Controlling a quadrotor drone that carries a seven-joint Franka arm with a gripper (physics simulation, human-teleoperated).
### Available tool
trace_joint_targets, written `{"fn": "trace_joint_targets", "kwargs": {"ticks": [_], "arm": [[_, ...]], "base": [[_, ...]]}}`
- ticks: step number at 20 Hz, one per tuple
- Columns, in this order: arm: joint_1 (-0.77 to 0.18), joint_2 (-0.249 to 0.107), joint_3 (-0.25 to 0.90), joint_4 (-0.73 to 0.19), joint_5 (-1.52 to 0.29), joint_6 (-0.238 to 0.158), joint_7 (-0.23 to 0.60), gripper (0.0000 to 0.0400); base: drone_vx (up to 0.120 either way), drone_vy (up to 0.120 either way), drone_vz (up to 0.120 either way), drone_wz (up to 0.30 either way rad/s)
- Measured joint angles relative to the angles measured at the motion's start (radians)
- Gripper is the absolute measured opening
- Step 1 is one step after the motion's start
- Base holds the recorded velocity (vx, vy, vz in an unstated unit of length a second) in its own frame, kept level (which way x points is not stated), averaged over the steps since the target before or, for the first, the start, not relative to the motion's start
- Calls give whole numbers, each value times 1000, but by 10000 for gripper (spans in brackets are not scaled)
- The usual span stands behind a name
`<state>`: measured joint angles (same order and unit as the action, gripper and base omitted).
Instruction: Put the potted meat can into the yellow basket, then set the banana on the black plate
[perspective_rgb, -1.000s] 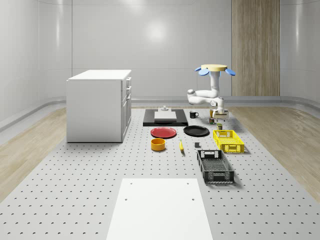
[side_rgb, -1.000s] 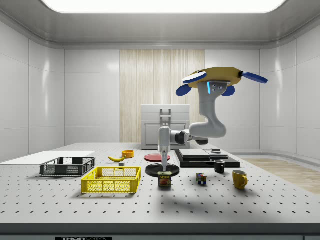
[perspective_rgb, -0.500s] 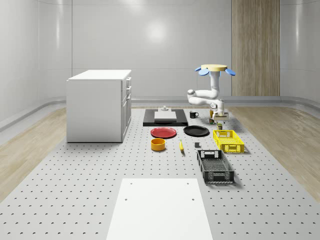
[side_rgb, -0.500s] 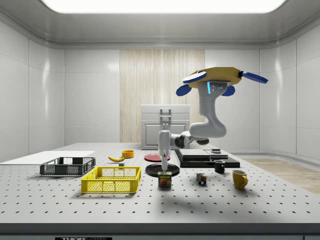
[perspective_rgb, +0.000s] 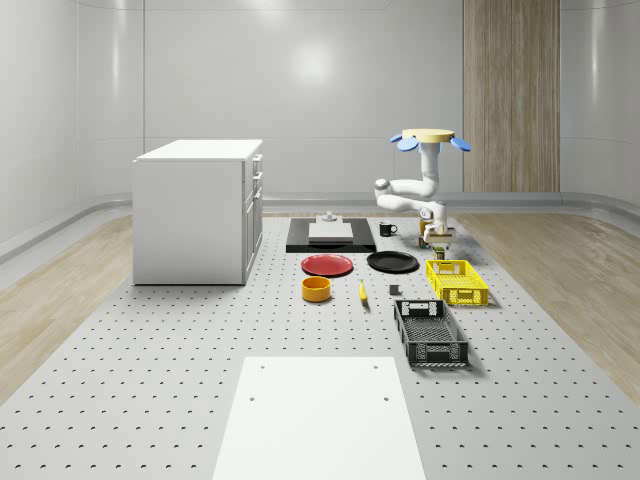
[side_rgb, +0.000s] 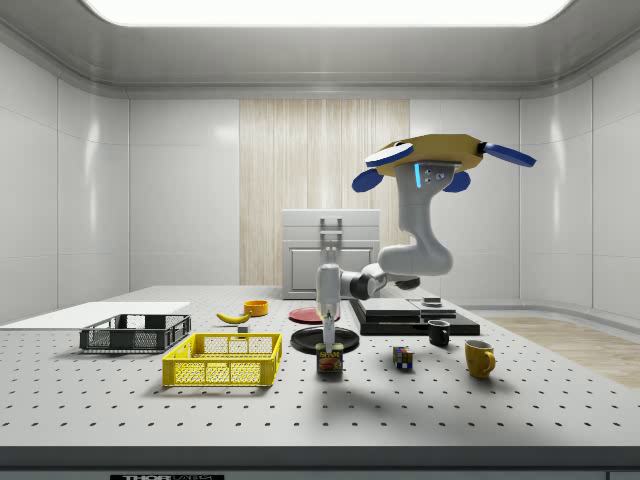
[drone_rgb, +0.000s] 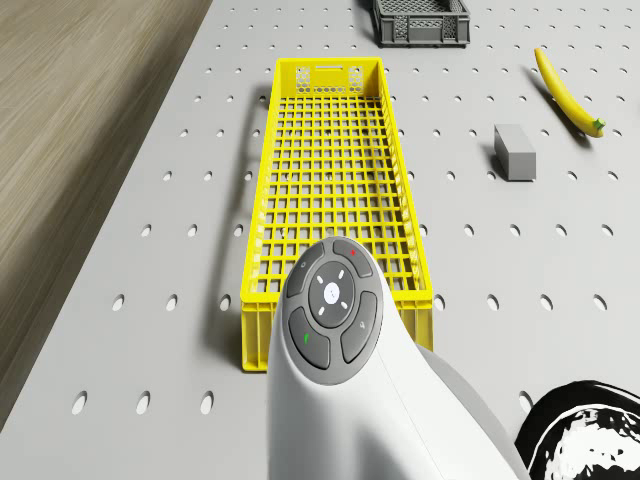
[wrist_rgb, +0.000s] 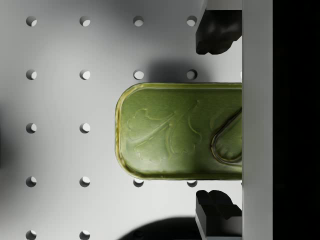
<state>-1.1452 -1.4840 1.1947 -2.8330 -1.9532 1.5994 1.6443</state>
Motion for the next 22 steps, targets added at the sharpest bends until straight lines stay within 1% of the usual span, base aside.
{"fn": "trace_joint_targets", "kwargs": {"ticks": [14,22], "arm": [[-7,-2,-49,18,-46,23,-3,400],[0,-2,-61,24,-57,29,-13,400]], "base": [[0,0,0,0],[0,0,0,0]]}}
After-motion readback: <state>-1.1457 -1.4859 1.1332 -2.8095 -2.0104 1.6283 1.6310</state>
